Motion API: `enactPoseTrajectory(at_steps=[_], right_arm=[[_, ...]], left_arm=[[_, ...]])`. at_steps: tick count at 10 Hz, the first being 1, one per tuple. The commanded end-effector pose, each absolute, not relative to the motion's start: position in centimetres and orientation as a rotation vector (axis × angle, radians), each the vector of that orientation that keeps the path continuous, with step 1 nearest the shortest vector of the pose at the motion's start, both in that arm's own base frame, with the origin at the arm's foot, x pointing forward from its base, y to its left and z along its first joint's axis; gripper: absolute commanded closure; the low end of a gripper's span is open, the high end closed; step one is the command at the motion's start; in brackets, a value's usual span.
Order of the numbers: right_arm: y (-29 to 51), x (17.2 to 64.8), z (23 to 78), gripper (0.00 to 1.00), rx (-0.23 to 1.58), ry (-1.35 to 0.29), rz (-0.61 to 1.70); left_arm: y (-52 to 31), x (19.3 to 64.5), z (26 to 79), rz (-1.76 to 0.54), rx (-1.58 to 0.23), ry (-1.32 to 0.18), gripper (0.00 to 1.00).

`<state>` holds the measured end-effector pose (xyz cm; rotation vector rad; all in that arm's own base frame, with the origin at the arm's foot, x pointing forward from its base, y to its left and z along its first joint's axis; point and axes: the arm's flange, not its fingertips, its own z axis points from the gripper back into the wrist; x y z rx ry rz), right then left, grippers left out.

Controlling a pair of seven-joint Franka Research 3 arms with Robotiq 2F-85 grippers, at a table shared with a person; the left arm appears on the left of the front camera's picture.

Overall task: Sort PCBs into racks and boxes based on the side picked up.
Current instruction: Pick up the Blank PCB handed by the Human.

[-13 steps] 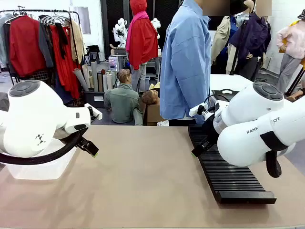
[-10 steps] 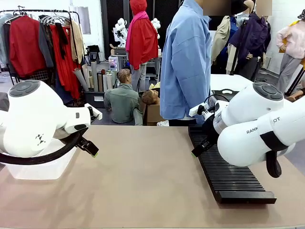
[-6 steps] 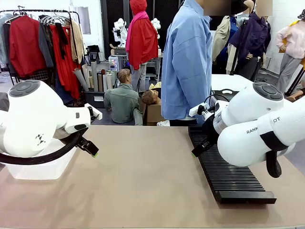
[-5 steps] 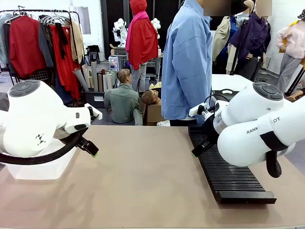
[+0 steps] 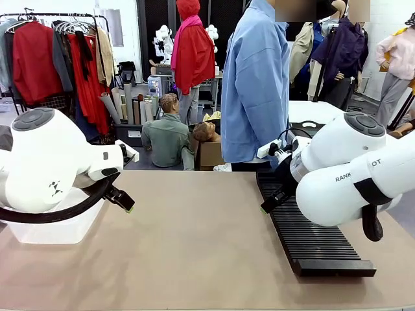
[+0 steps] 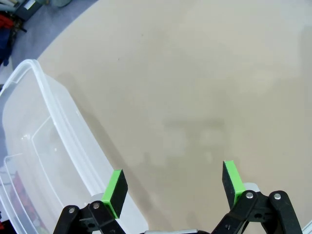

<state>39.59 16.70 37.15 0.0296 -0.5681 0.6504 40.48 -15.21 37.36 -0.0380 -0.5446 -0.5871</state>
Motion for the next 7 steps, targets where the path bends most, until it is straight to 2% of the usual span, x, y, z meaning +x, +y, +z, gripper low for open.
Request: enactPoseTrajectory(at_steps=[1, 5, 7], right_arm=[[15.6, 40.2, 38.8, 0.0, 0.077, -0.565, 0.643], [12.8, 43.4, 43.4, 0.0, 0.132, -0.549, 0.631], [11.5, 45.0, 45.4, 0.0, 0.236, -0.486, 0.664]], left_arm=[[-14.3, 41.4, 39.3, -0.597, -0.085, -0.497, 0.0], [-10.9, 45.3, 43.7, -0.559, -0.156, -0.459, 0.0], [-9.4, 46.7, 44.9, -0.53, -0.208, -0.446, 0.0]])
